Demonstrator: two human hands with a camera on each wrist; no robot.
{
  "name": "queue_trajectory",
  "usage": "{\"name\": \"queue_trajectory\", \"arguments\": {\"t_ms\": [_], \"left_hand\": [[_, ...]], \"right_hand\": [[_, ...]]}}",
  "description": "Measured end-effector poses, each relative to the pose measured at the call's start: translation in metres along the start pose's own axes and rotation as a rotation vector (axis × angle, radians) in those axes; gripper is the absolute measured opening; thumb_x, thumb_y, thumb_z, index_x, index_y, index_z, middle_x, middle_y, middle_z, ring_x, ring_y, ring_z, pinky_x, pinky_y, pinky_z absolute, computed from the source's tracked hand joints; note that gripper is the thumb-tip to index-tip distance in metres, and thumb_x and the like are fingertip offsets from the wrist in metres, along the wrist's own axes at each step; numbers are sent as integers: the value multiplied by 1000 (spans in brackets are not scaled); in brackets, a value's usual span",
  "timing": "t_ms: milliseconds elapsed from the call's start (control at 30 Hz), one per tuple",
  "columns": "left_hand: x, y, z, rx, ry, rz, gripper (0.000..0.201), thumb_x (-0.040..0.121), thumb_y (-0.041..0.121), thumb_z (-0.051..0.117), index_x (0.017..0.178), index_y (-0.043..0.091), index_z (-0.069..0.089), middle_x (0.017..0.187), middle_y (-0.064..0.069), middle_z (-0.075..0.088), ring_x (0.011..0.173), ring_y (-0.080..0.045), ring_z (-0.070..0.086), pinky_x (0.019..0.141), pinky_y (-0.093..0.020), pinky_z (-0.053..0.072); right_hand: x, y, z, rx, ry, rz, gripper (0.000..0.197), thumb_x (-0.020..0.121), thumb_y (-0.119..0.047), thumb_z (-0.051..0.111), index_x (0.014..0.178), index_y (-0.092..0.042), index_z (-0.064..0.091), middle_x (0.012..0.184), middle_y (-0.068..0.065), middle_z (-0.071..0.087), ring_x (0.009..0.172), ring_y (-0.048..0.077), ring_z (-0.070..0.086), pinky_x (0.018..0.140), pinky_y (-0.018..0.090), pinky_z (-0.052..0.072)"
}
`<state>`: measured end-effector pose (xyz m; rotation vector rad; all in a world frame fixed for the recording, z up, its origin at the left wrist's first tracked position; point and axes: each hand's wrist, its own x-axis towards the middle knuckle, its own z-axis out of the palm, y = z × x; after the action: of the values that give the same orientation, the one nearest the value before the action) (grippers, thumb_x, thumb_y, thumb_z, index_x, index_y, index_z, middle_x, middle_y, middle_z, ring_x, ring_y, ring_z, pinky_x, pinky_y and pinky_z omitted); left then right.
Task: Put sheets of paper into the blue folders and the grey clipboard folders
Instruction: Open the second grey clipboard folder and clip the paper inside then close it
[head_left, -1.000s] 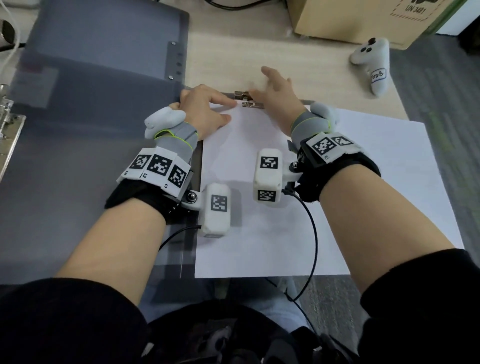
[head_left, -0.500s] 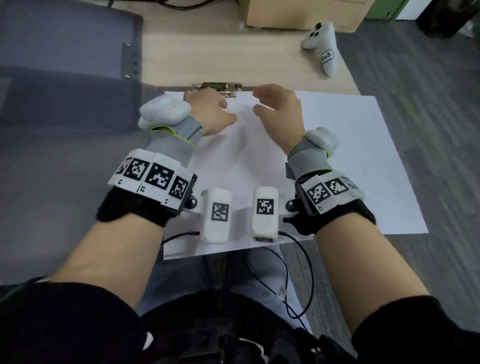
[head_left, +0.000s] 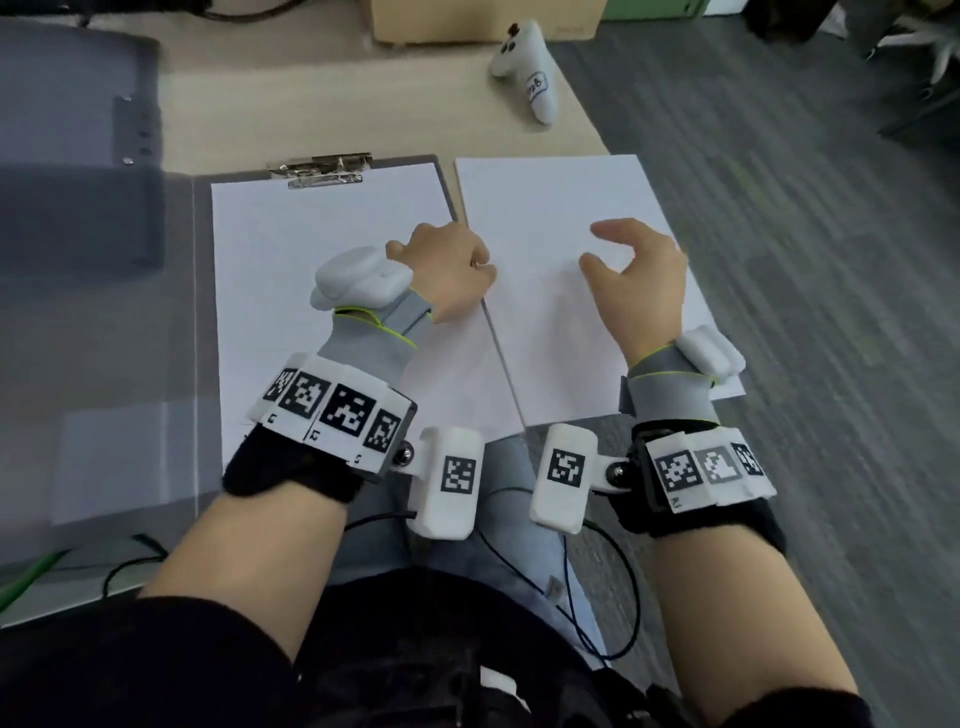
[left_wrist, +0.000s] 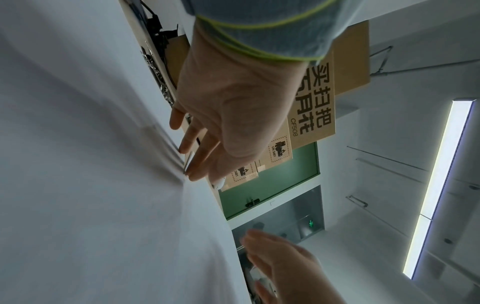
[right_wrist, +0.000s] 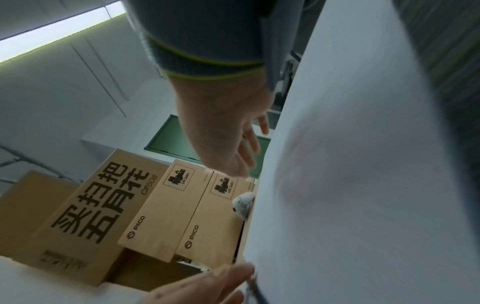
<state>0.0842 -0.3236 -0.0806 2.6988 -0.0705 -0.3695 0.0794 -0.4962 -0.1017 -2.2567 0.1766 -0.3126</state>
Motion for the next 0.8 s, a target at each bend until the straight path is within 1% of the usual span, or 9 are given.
{"name": "queue_trajectory", "arguments": {"t_ms": [67,133,233,300,367,467,567,700,800], "left_hand": [[-2,5,7,38,0,-10,27,89,23,42,63,16,47,101,-7,61,108,-31,47,77,-35,23],[-2,5,10,67,24,-21,33,88,22,42,56,14,37,98,-7,59,106,-30,46,76,-36,21],[0,6,14,122,22,-46,36,89,25,41,55,13,36,102,-4,60,100,-27,42,76,-37,19],[0,8,15,127,25,-51,35,88,27,40,55,14,35,108,-5,62,101,-27,41,75,-38,18],[0,13,19,125,31,-53,34,87,28,40,56,15,35,101,-7,61,106,-29,44,75,-39,18],[1,19,22,166,41,-80,25,87,34,41,69,18,50,99,-9,58,110,-30,44,83,-43,25],[1,23,26,209,11,-102,23,88,38,41,84,19,53,109,-12,58,115,-29,43,92,-44,27],[-1,25,17,99,-24,-47,26,86,39,45,84,16,58,106,-11,59,109,-29,46,82,-38,28],[-1,21,10,-183,-52,-4,42,88,38,52,123,15,56,125,-12,57,121,-31,50,95,-35,40]], "right_hand": [[3,14,-12,-227,53,157,53,81,-28,61,131,-13,53,131,6,58,125,25,49,103,35,40],[3,23,-20,-358,-20,328,69,82,-36,62,140,-9,37,141,11,46,134,30,39,109,47,31],[0,30,-30,-345,-85,400,78,79,-39,68,136,0,32,141,16,41,130,34,39,103,50,36],[1,33,-35,-346,-71,396,78,75,-37,74,132,0,35,138,17,40,128,35,39,97,47,39],[3,34,-44,-311,-14,384,73,70,-31,78,129,-3,43,133,15,44,125,35,42,93,45,43],[3,34,-49,-209,54,327,44,70,-17,71,110,-5,58,114,12,60,98,30,57,71,34,45],[-2,29,-48,-207,78,293,15,76,-14,60,89,-5,58,95,14,66,75,32,53,63,30,40],[-5,18,-58,-222,164,161,15,83,-14,55,93,-2,57,95,19,63,81,38,52,65,33,37],[-8,3,-67,-189,239,-11,21,85,-13,54,103,-5,59,94,17,65,87,39,57,70,40,43]]}}
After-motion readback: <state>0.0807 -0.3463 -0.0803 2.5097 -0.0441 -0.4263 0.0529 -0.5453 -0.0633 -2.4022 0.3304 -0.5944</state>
